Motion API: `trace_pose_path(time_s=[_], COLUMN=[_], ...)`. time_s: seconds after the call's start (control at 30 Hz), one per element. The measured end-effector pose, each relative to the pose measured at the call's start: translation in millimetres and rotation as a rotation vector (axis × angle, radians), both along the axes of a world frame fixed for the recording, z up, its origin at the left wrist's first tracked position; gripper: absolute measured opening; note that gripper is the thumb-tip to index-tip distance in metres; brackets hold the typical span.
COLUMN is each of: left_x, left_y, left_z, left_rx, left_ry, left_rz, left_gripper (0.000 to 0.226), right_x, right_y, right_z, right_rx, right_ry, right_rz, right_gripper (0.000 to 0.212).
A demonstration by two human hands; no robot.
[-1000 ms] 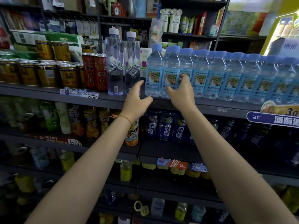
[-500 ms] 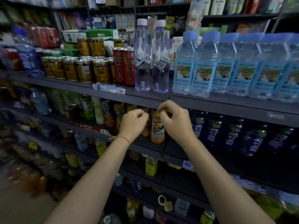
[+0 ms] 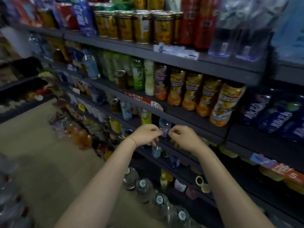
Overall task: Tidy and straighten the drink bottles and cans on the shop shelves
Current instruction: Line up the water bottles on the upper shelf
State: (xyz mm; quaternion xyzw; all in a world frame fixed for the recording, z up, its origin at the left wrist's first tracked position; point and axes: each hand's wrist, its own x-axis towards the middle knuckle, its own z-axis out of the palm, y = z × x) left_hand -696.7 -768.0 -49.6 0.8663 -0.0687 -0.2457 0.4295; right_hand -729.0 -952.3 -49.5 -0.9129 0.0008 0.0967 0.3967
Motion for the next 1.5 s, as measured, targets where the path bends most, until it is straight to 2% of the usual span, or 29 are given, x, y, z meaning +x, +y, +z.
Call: trace_pose_path(time_s=[0.17,0.4,0.67,0.77,0.93,1.07,1.23,1.4,1.5], left_x=[53.7,148.2,260.0,306.1,381.5,422.8,450.6,461.6,455.5], left_y=[124.8,304.0,405.0,425.8,450.0,462.6,473.3,478.4,478.4], left_z=[-5.9,11.5,23.3,24.0,29.1,23.3,11.5,7.3,-3.1], left_rx=[-0.074,-0.192,-0.305,-0.278,-0.213,-0.287,-0.398,-0.623,-0.732], left_ry=[-0.062,-0.132,-0.186,-0.233,-0.226,-0.205,-0.137,0.078,0.301], left_rz=[0.082,0.302,0.382,0.359,0.264,0.234,0.178,0.166,0.115], left_gripper=[0.021,0.019,0.019,0.019,0.018,0.021,0.021,0.012,0.026], right_x=[67.8,170.6,302.2,360.4,452.7,485.4,488.3,451.7,432.5], right_y=[128.2,313.8,414.7,436.4,451.4,460.8,473.8,504.4,533.8], right_z=[1.3,6.8,20.7,17.0,8.6,1.1,-2.4,2.4,4.7], right_rx=[-0.007,0.129,0.209,0.276,0.317,0.271,0.243,0.384,0.367], right_ry=[-0.041,-0.103,-0.193,-0.273,-0.287,-0.384,-0.445,-0.409,-0.347], right_rz=[0.011,-0.064,-0.276,-0.335,-0.525,-0.627,-0.720,-0.737,-0.639], right_gripper=[0.020,0.012,0.039,0.054,0.076,0.069,0.064,0.030,0.018])
